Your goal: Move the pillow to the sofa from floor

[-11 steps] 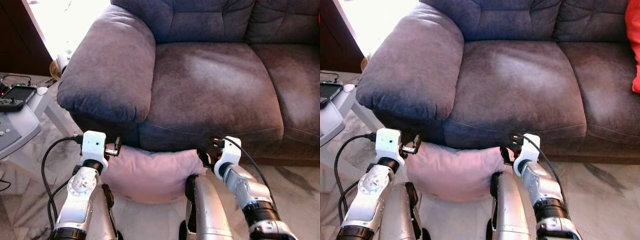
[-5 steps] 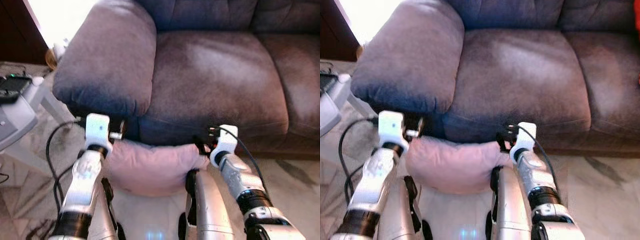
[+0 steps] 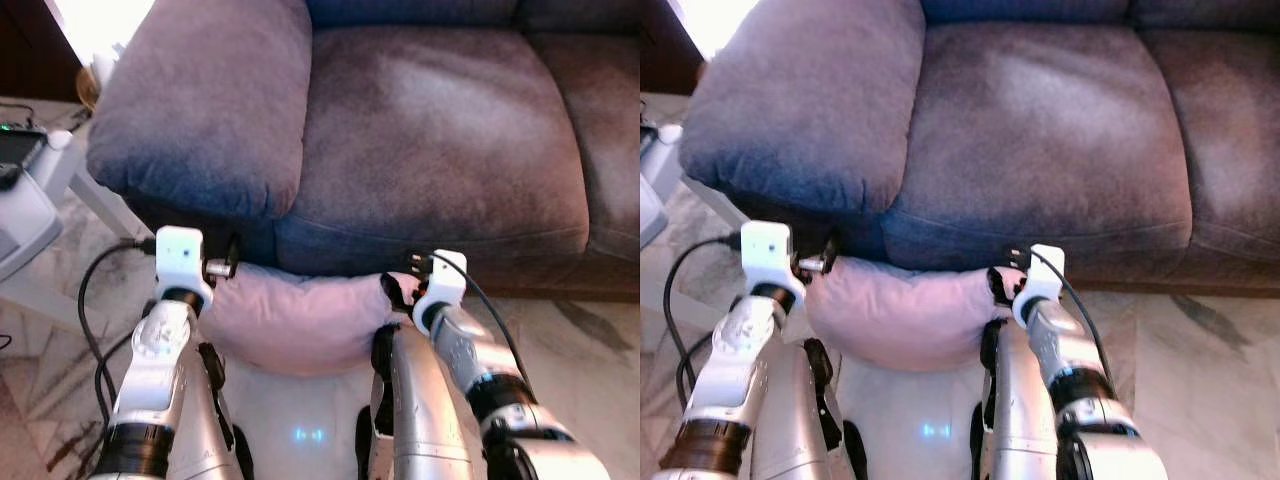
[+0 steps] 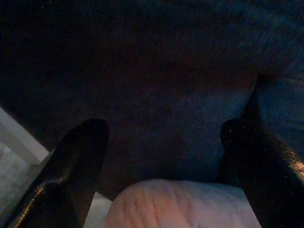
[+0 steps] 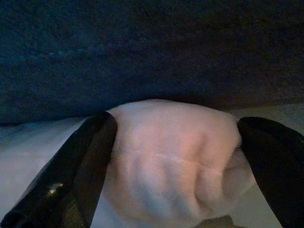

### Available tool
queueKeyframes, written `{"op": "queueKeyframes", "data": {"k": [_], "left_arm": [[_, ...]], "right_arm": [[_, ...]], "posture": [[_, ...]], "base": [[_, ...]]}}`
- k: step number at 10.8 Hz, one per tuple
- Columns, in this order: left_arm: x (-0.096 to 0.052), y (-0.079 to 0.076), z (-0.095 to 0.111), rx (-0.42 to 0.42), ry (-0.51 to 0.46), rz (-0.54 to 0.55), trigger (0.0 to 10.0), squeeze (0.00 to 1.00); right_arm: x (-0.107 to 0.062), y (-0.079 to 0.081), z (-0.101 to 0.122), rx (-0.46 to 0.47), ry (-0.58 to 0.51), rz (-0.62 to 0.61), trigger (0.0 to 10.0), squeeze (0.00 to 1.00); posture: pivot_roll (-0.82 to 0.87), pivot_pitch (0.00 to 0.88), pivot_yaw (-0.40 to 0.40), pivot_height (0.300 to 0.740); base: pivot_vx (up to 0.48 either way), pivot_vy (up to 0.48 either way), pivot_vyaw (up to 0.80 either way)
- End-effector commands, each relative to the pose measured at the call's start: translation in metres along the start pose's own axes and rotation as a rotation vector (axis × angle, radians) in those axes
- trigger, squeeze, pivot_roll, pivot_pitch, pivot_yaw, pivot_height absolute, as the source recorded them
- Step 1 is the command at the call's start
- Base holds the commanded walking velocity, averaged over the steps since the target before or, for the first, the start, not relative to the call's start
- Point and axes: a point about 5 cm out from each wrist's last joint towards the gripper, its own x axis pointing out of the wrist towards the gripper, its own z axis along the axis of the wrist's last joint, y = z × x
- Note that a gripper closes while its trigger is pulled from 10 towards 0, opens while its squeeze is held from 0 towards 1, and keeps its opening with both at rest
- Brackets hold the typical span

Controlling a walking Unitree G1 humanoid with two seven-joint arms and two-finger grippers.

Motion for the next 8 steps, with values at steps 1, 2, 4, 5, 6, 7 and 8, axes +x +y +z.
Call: {"op": "queueKeyframes", "data": {"k": [1,2,4,5,6,7,8], "left_arm": [[-0.0033,0.0001,0.0014,-0.003,-0.001,0.002,10.0,0.00],[-0.0053,-0.0014,0.0015,-0.006,0.007,0.001,10.0,0.00],[-0.0071,-0.0015,0.0003,0.002,0.021,-0.003,10.0,0.00],[-0.0075,-0.0011,-0.0002,0.006,0.027,0.000,10.0,0.00],[-0.0075,-0.0010,-0.0009,0.012,0.035,0.001,10.0,0.00],[-0.0070,-0.0017,-0.0008,0.008,0.036,0.002,10.0,0.00],[-0.0063,-0.0024,-0.0004,0.007,0.036,0.003,10.0,0.00]], "right_arm": [[0.0000,0.0010,-0.0141,0.023,0.055,0.009,10.0,0.00],[0.0001,0.0042,-0.0167,0.046,0.054,0.047,10.0,0.00],[-0.0001,0.0023,-0.0216,0.057,0.067,0.054,10.0,0.00],[-0.0002,0.0019,-0.0218,0.061,0.061,0.054,10.0,0.00],[-0.0002,0.0016,-0.0204,0.066,0.041,0.049,0.0,0.00],[-0.0001,0.0033,-0.0172,0.065,0.037,0.066,0.0,0.00],[0.0001,0.0034,-0.0164,0.057,0.035,0.069,0.0,0.00]], "posture": [[0.09,0.299,-0.058,0.462],[0.09,0.308,-0.060,0.462],[0.10,0.319,-0.062,0.462],[0.10,0.320,-0.063,0.462],[0.10,0.321,-0.063,0.462],[0.09,0.317,-0.065,0.462],[0.10,0.312,-0.065,0.462]], "base": [[0.000,0.000,0.00],[0.000,0.000,0.00],[0.000,0.000,0.00],[0.000,0.000,0.00],[0.000,0.000,0.00],[0.000,0.000,0.00],[0.000,0.000,0.00]]}}
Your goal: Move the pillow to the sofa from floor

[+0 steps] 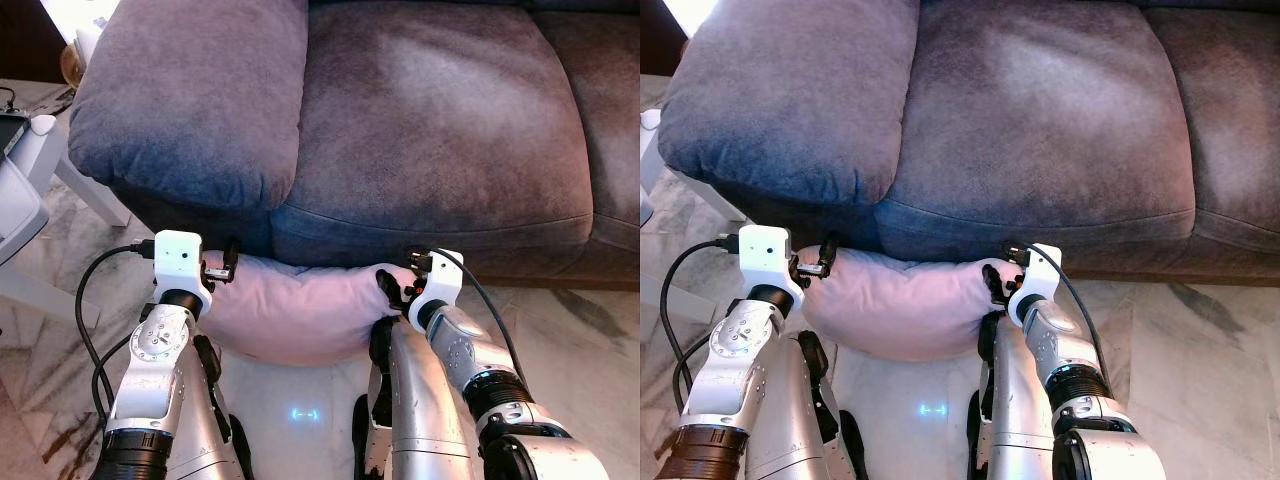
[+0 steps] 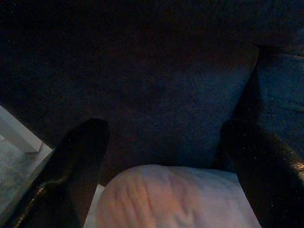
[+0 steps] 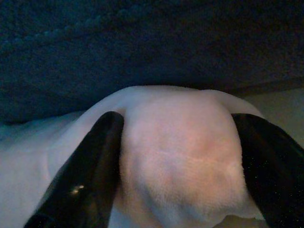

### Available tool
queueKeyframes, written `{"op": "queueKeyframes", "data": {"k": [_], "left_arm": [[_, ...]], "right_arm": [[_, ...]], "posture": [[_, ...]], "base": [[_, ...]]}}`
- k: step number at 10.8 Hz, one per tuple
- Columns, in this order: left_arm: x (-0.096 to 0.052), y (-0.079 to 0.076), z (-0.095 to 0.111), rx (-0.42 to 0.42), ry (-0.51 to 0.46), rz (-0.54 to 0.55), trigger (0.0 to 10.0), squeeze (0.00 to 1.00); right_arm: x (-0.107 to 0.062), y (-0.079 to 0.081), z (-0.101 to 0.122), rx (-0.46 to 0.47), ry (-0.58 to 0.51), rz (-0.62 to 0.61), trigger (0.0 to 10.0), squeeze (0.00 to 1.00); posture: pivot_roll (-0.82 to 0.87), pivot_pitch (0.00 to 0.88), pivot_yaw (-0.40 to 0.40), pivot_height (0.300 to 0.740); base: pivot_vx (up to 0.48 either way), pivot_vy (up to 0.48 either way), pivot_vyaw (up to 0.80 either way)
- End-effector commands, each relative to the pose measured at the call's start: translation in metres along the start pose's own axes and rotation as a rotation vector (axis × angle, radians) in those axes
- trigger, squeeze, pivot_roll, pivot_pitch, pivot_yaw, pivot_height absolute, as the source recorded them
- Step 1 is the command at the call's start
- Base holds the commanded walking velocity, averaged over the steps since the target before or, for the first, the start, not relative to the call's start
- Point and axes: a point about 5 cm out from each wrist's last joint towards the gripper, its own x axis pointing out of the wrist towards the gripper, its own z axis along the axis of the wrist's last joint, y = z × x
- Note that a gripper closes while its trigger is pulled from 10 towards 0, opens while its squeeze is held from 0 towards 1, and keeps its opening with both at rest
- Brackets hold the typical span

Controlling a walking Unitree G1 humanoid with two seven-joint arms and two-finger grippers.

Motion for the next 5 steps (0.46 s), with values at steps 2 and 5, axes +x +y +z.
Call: {"op": "queueKeyframes", "data": {"k": [2,5], "left_arm": [[-0.0015,-0.0001,-0.0054,0.002,0.029,0.009,10.0,0.00],[0.0002,0.0076,-0.0112,0.002,0.069,0.065,10.0,0.00]], "right_arm": [[-0.0015,-0.0059,-0.0110,0.015,0.038,-0.018,0.0,0.00],[-0.0015,-0.0067,-0.0084,0.010,0.027,-0.017,0.0,0.00]], "posture": [[0.09,0.299,-0.065,0.462],[0.09,0.279,-0.063,0.462]], "base": [[0.000,0.000,0.00],[0.000,0.000,0.00]]}}
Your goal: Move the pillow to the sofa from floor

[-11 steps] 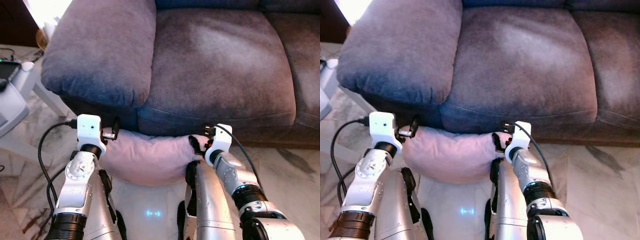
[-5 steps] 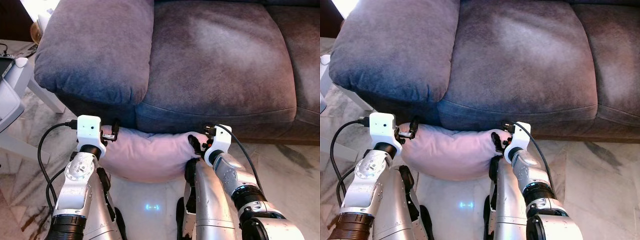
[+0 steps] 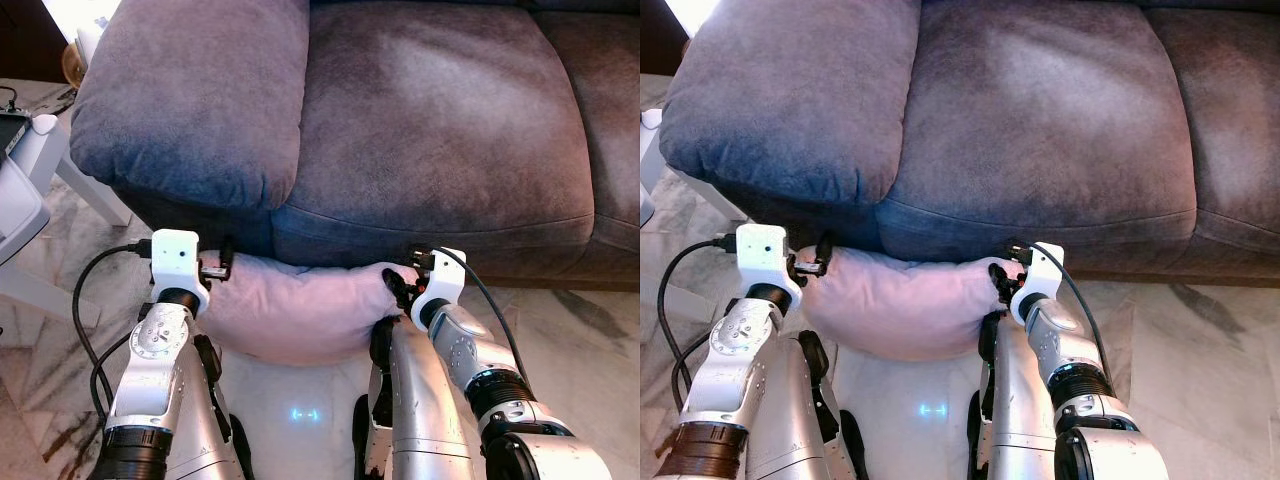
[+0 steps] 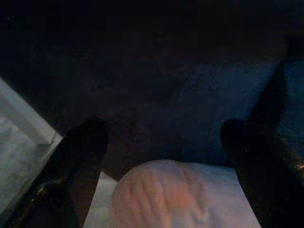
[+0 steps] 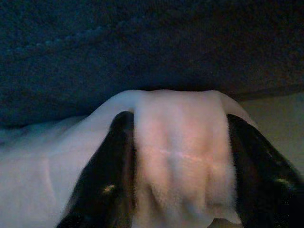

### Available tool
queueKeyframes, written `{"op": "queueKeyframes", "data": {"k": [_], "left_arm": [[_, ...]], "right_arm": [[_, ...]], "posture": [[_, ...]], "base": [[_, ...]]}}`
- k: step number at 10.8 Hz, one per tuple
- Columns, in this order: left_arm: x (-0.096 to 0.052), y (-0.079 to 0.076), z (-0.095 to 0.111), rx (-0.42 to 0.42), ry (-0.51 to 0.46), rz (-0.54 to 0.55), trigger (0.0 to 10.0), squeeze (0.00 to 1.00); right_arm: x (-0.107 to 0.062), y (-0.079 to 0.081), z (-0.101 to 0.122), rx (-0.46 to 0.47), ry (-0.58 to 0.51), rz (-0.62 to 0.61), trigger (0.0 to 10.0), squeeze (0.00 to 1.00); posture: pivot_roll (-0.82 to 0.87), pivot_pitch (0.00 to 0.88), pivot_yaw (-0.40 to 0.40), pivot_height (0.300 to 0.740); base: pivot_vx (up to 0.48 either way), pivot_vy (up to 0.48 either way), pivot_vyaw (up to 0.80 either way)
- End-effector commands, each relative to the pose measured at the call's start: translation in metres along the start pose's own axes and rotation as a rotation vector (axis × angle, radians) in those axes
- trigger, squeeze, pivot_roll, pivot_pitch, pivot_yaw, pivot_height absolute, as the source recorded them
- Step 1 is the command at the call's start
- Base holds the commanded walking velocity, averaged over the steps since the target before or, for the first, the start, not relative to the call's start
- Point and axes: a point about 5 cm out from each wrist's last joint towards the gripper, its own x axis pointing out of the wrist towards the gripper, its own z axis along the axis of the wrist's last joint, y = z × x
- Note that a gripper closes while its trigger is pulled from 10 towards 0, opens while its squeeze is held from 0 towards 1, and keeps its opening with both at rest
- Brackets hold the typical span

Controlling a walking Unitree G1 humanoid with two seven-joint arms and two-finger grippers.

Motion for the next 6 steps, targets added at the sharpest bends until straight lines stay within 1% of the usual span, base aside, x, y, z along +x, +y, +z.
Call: {"op": "queueKeyframes", "data": {"k": [1,2,3,4,5,6], "left_arm": [[-0.002,0.004,-0.008,0.009,0.044,0.021,10.0,0.00],[0.002,0.008,-0.018,-0.057,0.118,0.069,10.0,0.00],[0.004,0.010,-0.025,-0.162,0.161,0.088,10.0,1.00],[0.006,0.012,-0.035,-0.267,0.220,0.102,10.0,1.00],[0.013,0.015,-0.042,-0.389,0.267,0.105,10.0,1.00],[0.020,0.017,-0.045,-0.435,0.283,0.121,10.0,1.00]], "right_arm": [[-0.001,-0.004,-0.011,0.011,0.041,-0.013,0.0,0.00],[-0.001,-0.003,-0.011,0.011,0.040,-0.009,0.0,0.00],[-0.001,-0.003,-0.011,0.010,0.039,-0.007,0.0,0.00],[-0.002,-0.003,-0.011,0.010,0.038,-0.005,0.0,0.00],[-0.003,-0.006,-0.010,0.009,0.037,-0.010,0.0,0.00],[-0.003,-0.007,-0.010,0.004,0.038,-0.011,0.0,0.00]], "posture": [[0.09,0.275,-0.064,0.462],[0.09,0.273,-0.064,0.462],[0.08,0.275,-0.065,0.462],[0.08,0.280,-0.067,0.462],[0.07,0.285,-0.068,0.462],[0.07,0.291,-0.073,0.462]], "base": [[0.000,0.000,0.00],[0.000,0.000,0.00],[0.000,0.000,0.00],[0.000,0.000,0.00],[0.000,0.000,0.00],[0.000,0.000,0.00]]}}
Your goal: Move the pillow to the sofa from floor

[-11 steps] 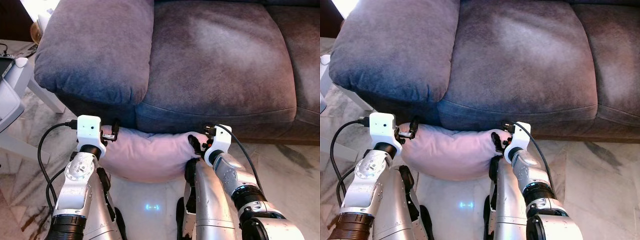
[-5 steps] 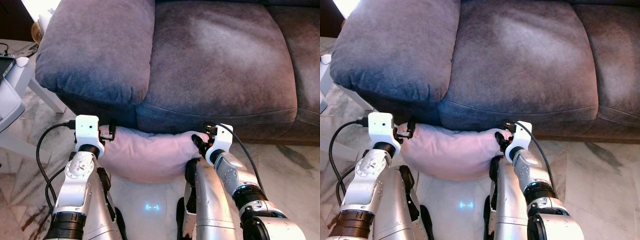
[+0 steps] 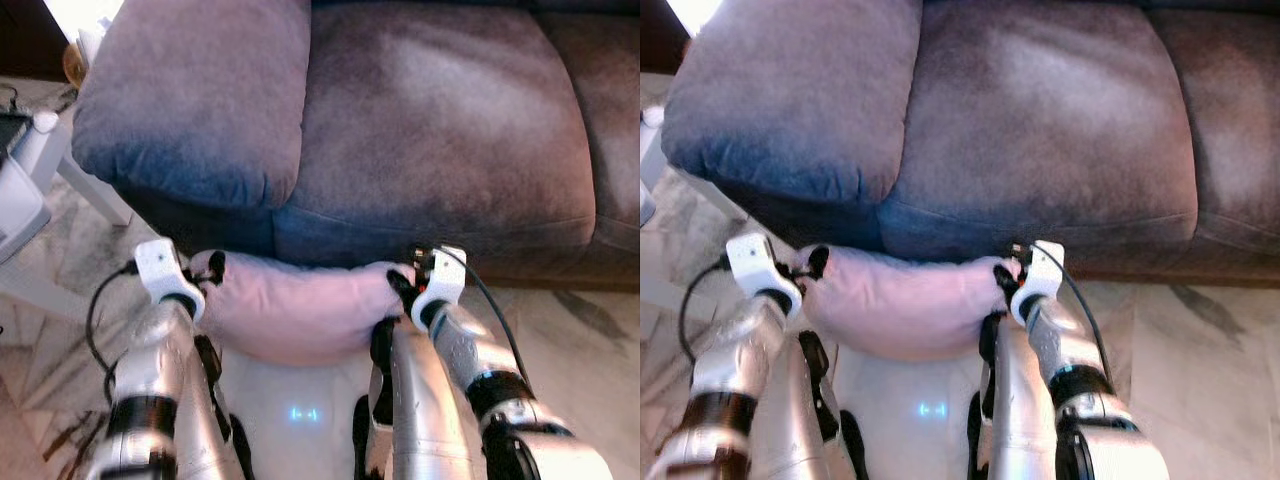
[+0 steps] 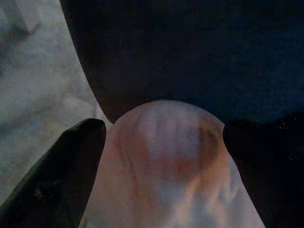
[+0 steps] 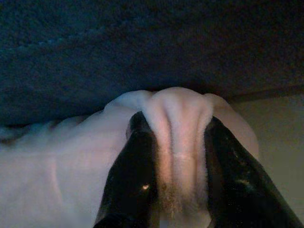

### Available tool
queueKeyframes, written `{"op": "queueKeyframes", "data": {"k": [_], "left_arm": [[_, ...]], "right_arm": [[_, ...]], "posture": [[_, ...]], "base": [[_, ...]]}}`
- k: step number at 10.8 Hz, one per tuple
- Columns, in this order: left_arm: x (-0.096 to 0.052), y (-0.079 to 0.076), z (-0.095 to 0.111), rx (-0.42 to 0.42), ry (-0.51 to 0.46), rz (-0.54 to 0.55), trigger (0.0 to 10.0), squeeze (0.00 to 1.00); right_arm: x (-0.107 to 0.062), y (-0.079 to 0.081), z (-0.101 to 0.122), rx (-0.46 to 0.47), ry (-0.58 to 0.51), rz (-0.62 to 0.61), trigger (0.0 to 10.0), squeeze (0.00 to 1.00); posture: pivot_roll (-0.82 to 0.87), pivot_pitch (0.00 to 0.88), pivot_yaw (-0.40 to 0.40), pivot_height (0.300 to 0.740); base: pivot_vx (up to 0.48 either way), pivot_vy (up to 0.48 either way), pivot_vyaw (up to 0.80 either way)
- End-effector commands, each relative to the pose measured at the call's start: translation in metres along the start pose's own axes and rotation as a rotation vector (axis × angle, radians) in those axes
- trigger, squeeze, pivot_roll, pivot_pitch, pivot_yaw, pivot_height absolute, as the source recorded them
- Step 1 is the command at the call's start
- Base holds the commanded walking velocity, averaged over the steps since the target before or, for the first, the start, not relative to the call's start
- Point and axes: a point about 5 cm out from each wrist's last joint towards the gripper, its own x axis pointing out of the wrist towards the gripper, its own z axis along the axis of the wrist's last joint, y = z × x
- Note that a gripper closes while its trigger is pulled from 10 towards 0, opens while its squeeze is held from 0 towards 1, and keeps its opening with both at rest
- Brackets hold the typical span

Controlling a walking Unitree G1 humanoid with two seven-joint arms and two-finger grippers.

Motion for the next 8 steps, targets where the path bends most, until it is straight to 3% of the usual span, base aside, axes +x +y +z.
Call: {"op": "queueKeyframes", "data": {"k": [1,4,5,6,8], "left_arm": [[0.001,0.006,-0.008,-0.020,0.033,0.006,10.0,1.00],[0.017,0.004,0.009,-0.061,0.036,0.015,10.0,1.00],[0.018,0.008,0.008,0.008,0.058,0.023,10.0,0.00],[0.017,0.017,0.002,0.000,0.097,0.087,10.0,0.00],[0.016,0.018,-0.015,-0.049,0.170,0.082,10.0,0.00]], "right_arm": [[-0.003,-0.007,-0.010,0.006,0.038,-0.020,0.0,0.00],[-0.004,-0.007,-0.011,-0.002,0.040,-0.017,0.0,0.00],[-0.004,-0.007,-0.012,-0.003,0.044,-0.016,0.0,0.00],[-0.004,-0.007,-0.012,-0.004,0.046,-0.017,0.0,0.00],[-0.005,-0.008,-0.010,-0.005,0.040,-0.017,0.0,0.00]], "posture": [[0.07,0.294,-0.075,0.462],[0.05,0.306,-0.082,0.462],[0.05,0.308,-0.085,0.462],[0.05,0.309,-0.086,0.462],[0.05,0.309,-0.089,0.462]], "base": [[0.000,0.000,0.00],[0.000,0.000,0.00],[0.000,0.000,0.00],[0.000,0.000,0.00],[0.000,0.000,0.00]]}}
